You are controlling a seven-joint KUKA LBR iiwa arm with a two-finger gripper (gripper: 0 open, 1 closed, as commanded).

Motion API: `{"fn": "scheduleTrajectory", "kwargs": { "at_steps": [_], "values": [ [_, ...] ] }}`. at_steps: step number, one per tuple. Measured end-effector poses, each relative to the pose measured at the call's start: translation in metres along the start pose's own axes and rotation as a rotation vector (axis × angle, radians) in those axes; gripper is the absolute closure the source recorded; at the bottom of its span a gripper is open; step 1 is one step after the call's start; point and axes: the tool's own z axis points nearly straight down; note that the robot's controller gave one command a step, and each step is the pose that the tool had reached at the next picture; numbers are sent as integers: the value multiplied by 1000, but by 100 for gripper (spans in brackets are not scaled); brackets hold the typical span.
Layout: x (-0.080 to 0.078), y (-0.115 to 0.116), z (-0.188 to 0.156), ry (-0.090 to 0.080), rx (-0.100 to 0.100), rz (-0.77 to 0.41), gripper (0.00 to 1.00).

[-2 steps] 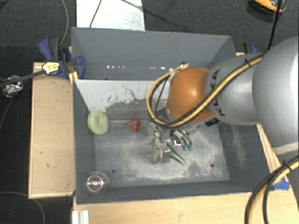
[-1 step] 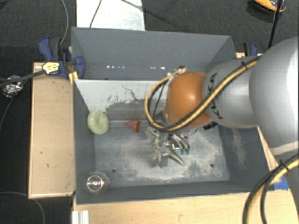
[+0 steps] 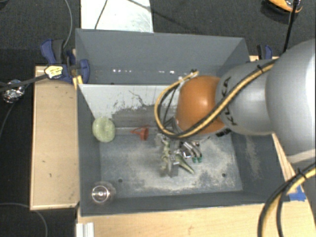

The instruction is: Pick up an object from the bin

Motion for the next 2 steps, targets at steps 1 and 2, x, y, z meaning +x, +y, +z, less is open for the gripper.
{"fn": "scheduleTrajectory", "kwargs": {
  "at_steps": [1, 2],
  "values": [
    [19, 15, -1, -2, 5, -33, 0],
    [12, 8, -5, -2, -6, -30, 0]
  ]
}}
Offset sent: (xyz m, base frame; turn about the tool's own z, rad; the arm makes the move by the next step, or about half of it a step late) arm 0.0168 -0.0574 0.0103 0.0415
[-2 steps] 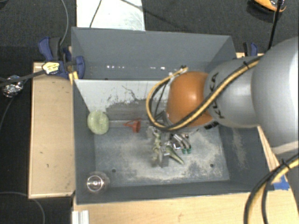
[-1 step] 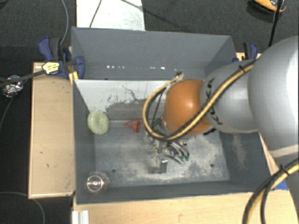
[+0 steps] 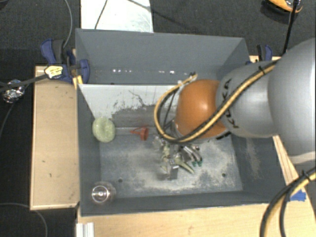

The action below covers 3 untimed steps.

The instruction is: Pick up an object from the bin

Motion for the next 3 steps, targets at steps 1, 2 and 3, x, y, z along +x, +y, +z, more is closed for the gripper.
{"fn": "scheduleTrajectory", "kwargs": {
  "at_steps": [1, 2, 3],
  "values": [
    [-12, -55, -1, -2, 10, -41, 0],
    [24, -76, -35, 1, -2, -706, 100],
    [24, -75, -34, 1, -2, -705, 100]
  ]
}}
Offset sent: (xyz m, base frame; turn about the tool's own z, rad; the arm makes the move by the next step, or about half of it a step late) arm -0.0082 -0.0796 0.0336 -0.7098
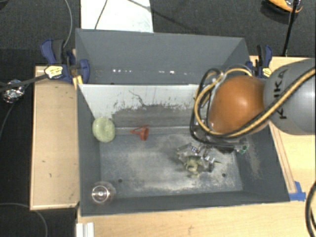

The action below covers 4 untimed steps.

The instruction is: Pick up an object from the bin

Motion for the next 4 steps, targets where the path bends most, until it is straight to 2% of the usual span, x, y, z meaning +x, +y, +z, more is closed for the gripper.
{"fn": "scheduleTrajectory", "kwargs": {
  "at_steps": [2, 3, 4],
  "values": [
    [-7, -22, 34, -2, 0, -23, 100],
    [-21, -27, 36, -3, 3, -79, 100],
    [-14, -19, -1, 1, -8, -86, 100]
  ]
}}
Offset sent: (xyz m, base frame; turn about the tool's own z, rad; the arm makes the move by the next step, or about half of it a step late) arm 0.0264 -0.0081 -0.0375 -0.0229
